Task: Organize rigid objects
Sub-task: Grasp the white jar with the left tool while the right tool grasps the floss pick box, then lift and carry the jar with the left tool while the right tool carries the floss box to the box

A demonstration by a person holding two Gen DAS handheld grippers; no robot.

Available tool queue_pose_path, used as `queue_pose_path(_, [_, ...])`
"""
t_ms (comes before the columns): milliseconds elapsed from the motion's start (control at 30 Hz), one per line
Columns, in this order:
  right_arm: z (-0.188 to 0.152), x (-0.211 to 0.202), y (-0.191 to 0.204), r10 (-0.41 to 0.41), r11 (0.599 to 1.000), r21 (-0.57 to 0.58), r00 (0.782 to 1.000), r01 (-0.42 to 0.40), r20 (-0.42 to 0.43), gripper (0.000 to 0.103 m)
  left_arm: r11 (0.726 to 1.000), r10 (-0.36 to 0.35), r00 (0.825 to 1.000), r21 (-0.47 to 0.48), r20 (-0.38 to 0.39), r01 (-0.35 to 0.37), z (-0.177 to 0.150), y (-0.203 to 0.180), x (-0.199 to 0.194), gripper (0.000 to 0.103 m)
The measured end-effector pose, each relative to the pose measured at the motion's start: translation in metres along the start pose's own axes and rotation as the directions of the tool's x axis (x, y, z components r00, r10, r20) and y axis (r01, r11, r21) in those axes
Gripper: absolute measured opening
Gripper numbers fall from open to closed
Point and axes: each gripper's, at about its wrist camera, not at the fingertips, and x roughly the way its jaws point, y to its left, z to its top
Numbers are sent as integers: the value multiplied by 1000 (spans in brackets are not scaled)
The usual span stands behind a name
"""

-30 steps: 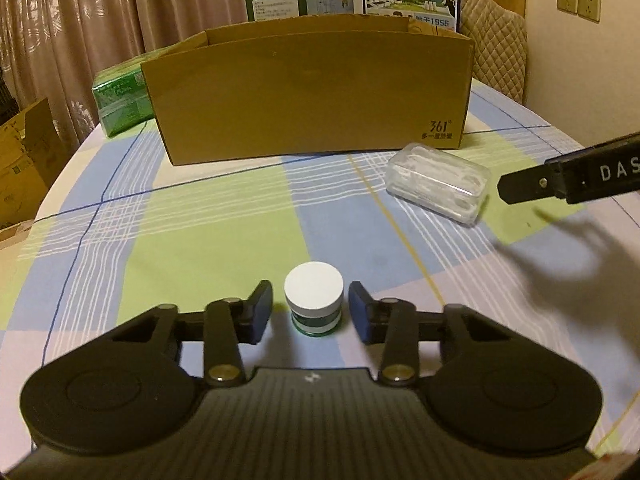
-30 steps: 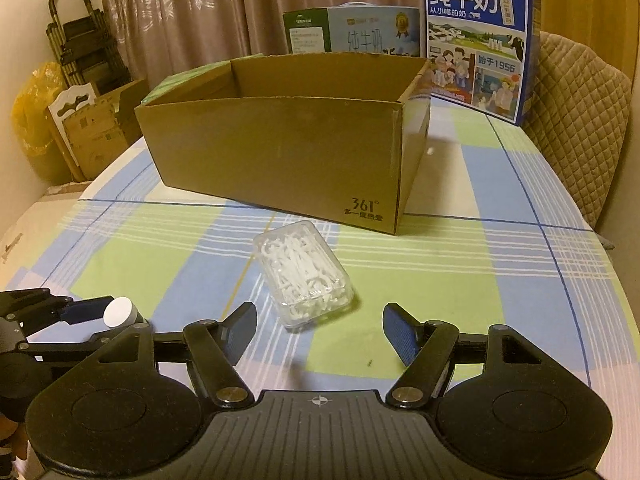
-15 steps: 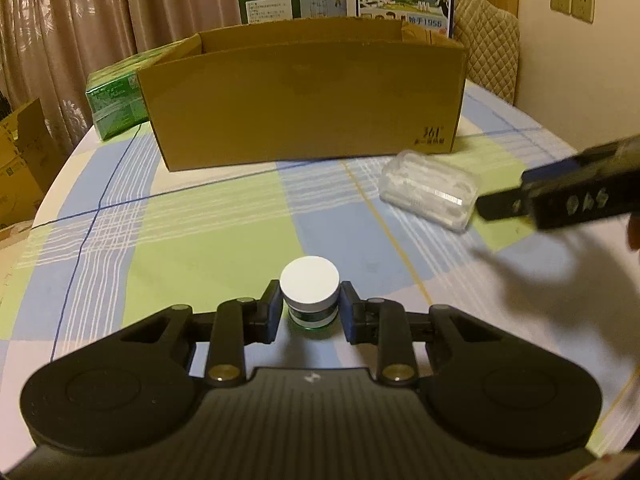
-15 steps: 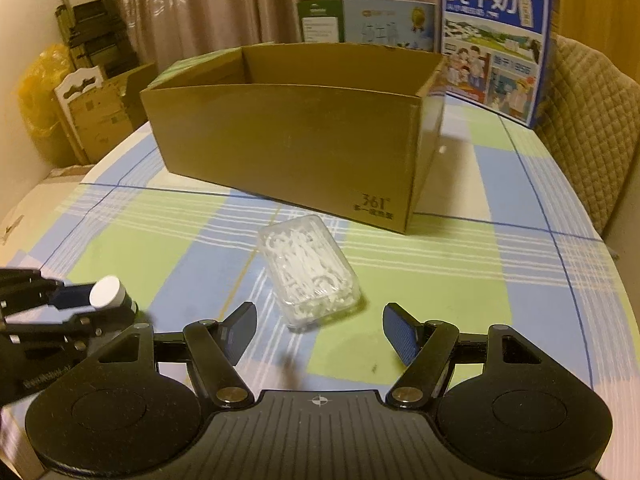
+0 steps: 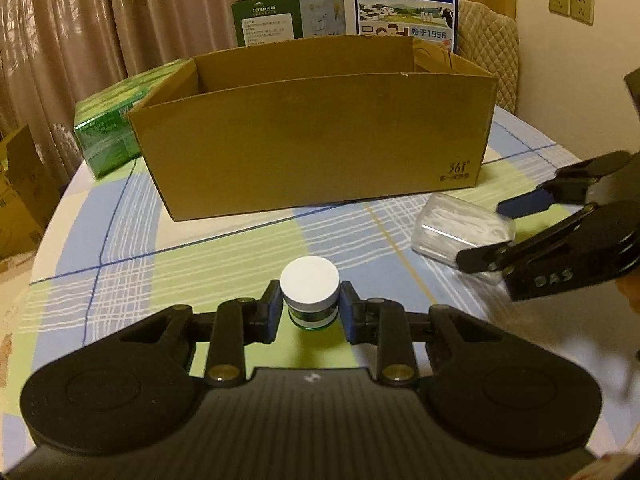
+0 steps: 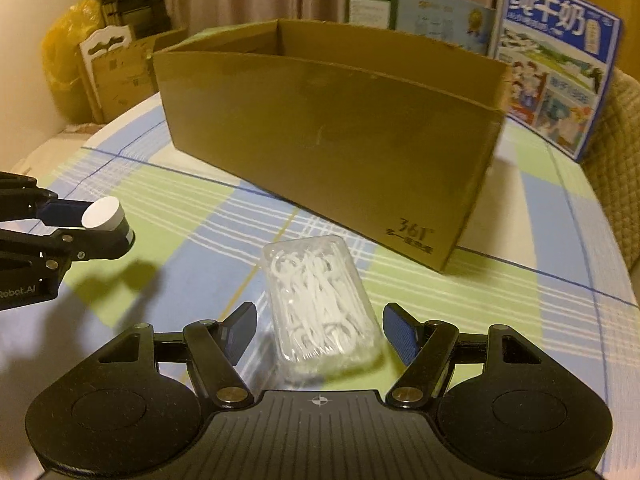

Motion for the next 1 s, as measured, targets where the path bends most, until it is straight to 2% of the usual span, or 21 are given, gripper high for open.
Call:
queue_pose_path(133, [4,11,4,-4,999,-39,1000,3,-9,66,1000,-10,1000,-3,-1,10,1,0,1,25])
queue_pose_path(267, [5,19,3,2,999,-37,999,-3,-40,55,1000,-9,1000,-18,-9,9,1,2,2,25])
queue_pose_path(600, [5,11,6,20,999,30,997,-17,-74,54,1000,-13,1000,-25,-18,12,7,-4,2,25])
queue_pose_path(1000, [6,-23,10,23,995,94,1000,-24,8,54,998,-6,1000,-56,-21,5,12,-6,2,25])
